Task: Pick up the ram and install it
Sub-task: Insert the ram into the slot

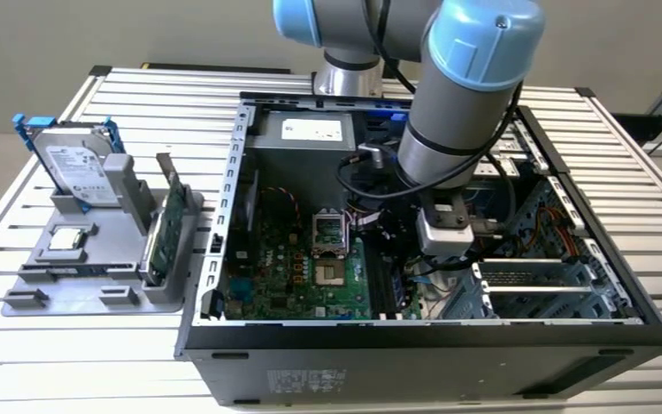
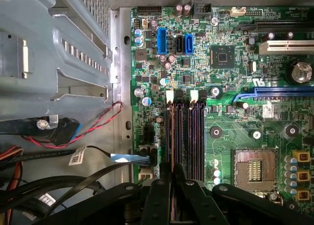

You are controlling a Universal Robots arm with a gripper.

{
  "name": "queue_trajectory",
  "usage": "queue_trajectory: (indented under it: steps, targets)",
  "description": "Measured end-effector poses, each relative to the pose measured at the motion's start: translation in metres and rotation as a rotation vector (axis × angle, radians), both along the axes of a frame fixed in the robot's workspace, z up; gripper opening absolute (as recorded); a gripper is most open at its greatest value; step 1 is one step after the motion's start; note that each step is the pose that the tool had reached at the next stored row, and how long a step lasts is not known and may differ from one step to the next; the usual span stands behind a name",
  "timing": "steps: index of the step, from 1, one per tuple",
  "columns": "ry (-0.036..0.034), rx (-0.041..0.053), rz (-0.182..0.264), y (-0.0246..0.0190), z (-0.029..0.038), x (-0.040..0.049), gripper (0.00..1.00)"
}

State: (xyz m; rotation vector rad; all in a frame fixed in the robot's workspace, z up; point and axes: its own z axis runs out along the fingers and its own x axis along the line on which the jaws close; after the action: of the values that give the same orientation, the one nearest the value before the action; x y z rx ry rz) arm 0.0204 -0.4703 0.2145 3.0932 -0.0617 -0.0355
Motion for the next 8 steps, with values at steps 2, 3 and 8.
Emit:
queue_trajectory:
  steps: [2, 3, 8]
  targets:
    - [0.0, -0.0001, 0.0, 0.0, -0.0004, 0.0, 0.0]
    - [0.0, 0.0, 0.0, 0.0001, -0.0007, 0.0, 0.0]
    - [0.0, 0.0008, 0.0, 0.0001, -0.0044, 0.0, 0.0]
